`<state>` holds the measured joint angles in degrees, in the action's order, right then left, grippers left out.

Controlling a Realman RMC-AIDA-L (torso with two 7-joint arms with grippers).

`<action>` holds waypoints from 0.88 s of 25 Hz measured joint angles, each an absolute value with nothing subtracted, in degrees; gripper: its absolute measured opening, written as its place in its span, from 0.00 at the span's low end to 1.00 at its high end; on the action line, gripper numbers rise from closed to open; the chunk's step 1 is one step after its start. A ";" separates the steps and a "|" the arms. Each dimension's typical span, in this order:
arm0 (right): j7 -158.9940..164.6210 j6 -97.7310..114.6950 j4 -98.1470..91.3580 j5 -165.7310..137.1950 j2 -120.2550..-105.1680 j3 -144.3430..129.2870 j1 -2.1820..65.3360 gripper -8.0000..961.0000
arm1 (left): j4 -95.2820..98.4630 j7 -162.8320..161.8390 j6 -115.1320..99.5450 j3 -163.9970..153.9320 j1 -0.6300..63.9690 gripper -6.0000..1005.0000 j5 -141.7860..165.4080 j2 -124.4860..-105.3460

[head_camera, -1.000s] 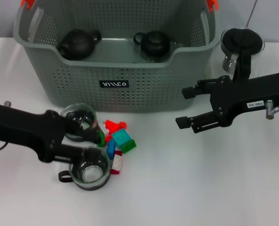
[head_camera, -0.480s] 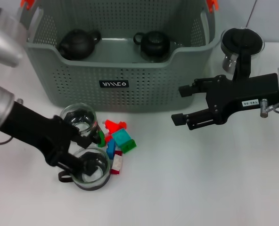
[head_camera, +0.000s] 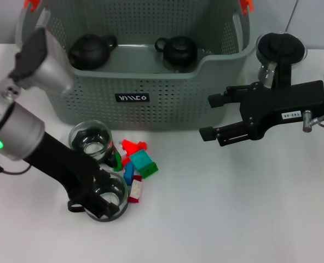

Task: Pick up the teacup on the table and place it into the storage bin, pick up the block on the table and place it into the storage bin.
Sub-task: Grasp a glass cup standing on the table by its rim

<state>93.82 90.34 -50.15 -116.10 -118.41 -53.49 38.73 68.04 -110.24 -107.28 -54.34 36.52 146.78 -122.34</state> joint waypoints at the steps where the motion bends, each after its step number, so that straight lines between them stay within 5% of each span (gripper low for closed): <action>1: 93.78 90.34 -50.15 -116.10 -118.40 -53.49 38.76 0.95 | 68.10 -110.37 -106.53 -55.14 36.41 0.84 147.46 -122.84; 22: 93.69 90.35 -49.99 -116.10 -118.39 -53.53 38.76 0.95 | 67.37 -115.19 -100.06 -66.02 35.39 0.84 149.85 -124.26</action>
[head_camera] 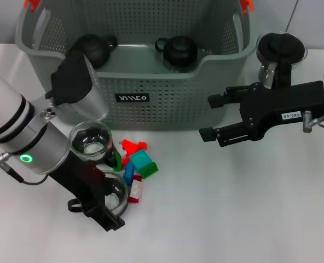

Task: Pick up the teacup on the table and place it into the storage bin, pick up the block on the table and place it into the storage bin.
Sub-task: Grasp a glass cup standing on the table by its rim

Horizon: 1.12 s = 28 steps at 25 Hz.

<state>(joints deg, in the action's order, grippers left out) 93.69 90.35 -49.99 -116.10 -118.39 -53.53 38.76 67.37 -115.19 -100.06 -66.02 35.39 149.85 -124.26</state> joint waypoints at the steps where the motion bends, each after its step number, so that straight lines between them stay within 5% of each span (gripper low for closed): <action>1: 93.69 90.35 -49.99 -116.10 -118.41 -53.53 38.76 0.95 | 67.23 -115.21 -99.76 -66.29 35.37 0.83 149.85 -124.28; 28: 93.21 89.79 -50.01 -116.10 -118.62 -53.21 38.94 0.95 | 67.15 -116.72 -94.78 -74.07 33.93 0.69 151.53 -124.36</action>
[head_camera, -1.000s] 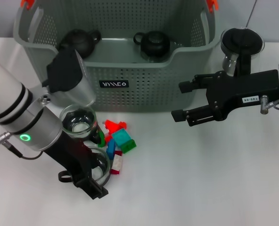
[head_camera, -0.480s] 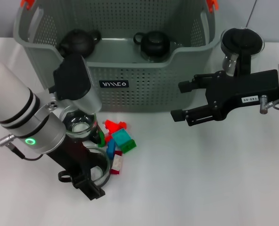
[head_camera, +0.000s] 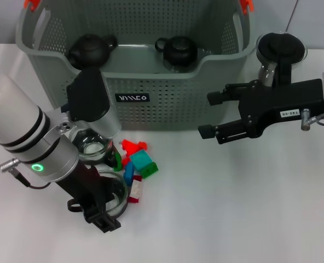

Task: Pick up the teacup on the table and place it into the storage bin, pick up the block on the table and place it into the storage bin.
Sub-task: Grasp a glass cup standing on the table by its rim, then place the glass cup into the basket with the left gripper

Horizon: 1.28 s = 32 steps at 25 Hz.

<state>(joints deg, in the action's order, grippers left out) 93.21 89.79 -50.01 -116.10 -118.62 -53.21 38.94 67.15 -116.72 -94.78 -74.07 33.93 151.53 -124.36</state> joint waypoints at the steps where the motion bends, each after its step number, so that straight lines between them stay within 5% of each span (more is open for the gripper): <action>1: 93.17 89.78 -50.01 -116.10 -118.63 -53.05 38.94 0.95 | 67.17 -116.57 -94.95 -74.23 33.92 0.69 151.53 -124.36; 8: 93.13 89.73 -50.01 -116.07 -118.66 -52.52 38.94 0.95 | 67.99 -116.67 -95.31 -74.57 33.78 0.44 151.53 -124.36; 24: 92.98 89.77 -50.02 -115.57 -118.57 -52.05 38.94 0.95 | 68.80 -116.93 -95.34 -75.38 33.69 0.06 152.24 -124.36; 32: 92.98 90.18 -50.09 -115.57 -118.56 -52.02 38.99 0.95 | 74.11 -117.31 -100.36 -75.11 32.33 0.06 151.65 -124.37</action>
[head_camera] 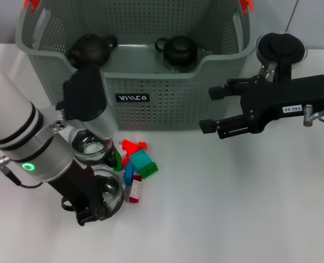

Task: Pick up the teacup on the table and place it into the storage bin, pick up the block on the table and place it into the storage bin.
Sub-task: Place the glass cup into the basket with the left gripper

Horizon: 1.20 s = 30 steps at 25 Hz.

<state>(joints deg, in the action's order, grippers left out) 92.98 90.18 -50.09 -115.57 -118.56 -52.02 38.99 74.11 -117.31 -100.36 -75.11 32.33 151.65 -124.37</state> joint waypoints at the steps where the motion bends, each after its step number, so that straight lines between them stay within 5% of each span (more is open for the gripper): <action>1: 92.98 90.22 -50.09 -115.57 -118.56 -52.03 39.00 0.95 | 75.01 -117.45 -101.12 -75.05 32.01 0.06 151.56 -124.39; 15: 92.69 91.07 -50.03 -115.67 -118.10 -52.09 38.58 0.95 | 87.54 -120.52 -110.36 -67.48 29.84 0.06 144.07 -124.40; 26: 92.78 97.11 -49.82 -116.79 -114.65 -52.04 36.53 0.95 | 95.57 -128.11 -113.44 -49.11 37.57 0.05 132.22 -123.75; 30: 92.65 97.93 -49.83 -116.91 -113.91 -52.03 36.15 0.95 | 92.97 -130.35 -107.63 -48.49 42.10 0.05 133.09 -122.15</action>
